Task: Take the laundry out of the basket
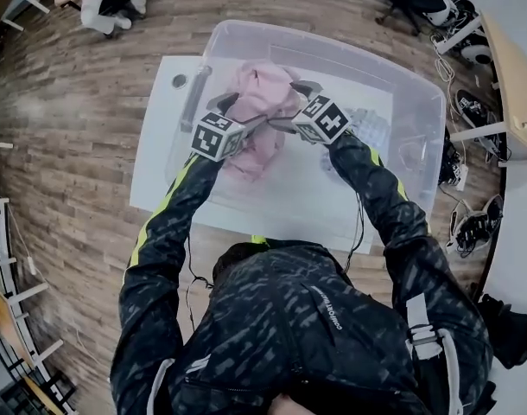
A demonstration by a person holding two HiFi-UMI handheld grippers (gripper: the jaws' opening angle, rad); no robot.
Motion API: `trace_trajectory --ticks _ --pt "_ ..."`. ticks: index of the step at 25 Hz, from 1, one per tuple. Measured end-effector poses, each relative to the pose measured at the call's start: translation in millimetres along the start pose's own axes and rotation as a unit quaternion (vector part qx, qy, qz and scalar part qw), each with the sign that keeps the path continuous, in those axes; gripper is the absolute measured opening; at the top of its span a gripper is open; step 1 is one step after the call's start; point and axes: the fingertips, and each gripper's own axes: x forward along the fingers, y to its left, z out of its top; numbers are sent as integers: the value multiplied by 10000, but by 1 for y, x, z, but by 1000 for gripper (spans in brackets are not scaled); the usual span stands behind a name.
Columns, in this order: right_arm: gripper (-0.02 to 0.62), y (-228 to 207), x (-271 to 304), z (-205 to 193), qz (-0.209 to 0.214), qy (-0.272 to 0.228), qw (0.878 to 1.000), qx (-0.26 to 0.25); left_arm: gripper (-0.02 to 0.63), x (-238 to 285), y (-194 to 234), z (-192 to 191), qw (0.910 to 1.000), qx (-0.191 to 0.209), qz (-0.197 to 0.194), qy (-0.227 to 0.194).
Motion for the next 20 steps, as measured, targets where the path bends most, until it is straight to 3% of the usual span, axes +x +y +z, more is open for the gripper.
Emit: trace_trajectory --ticks 4,10,20 --pt "521 -20 26 -16 87 95 9998 129 364 18 11 -17 9995 -250 -18 174" --pt "526 -57 52 -48 -50 263 9986 464 385 38 19 -37 9962 -727 -83 463" --pt "532 -65 105 -81 402 179 9939 1009 391 68 13 -71 9925 -132 -255 1188"
